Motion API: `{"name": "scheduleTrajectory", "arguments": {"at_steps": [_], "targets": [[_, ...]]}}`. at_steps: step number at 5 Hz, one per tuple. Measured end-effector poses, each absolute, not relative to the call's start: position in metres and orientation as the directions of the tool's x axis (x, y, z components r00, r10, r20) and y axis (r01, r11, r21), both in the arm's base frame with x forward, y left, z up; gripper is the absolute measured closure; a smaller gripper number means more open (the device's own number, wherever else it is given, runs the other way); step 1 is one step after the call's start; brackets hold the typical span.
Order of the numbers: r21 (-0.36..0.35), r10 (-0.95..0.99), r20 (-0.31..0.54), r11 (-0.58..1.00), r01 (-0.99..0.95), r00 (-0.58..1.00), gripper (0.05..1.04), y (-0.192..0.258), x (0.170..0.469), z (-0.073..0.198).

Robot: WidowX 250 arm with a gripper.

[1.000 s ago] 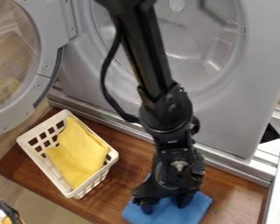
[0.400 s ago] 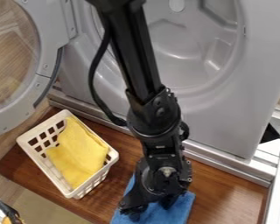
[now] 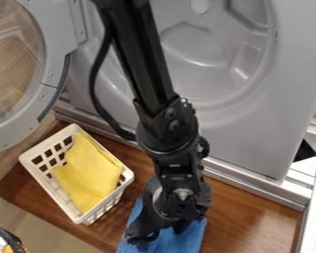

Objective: Move the blue cloth to the middle of the table

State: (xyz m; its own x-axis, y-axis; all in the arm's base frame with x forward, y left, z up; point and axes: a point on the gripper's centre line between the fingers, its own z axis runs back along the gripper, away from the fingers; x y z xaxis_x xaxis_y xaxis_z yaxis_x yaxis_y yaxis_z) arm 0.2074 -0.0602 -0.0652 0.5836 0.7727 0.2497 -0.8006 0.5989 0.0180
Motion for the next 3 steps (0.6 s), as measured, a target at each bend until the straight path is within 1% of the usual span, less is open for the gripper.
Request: {"name": "scheduleTrajectory", "arguments": {"at_steps": [1,2,3], "targets": [[0.006,0.742,0.294,0.63,-0.777,0.603,0.083,-0.069,0.217,-0.045],[-0.006,0.722,0.32,0.649,-0.761,0.614,0.083,-0.073,0.223,-0.025],[-0.036,0.702,0.337,0.676,-0.736,0.628,0.083,-0.078,0.227,-0.003]]}}
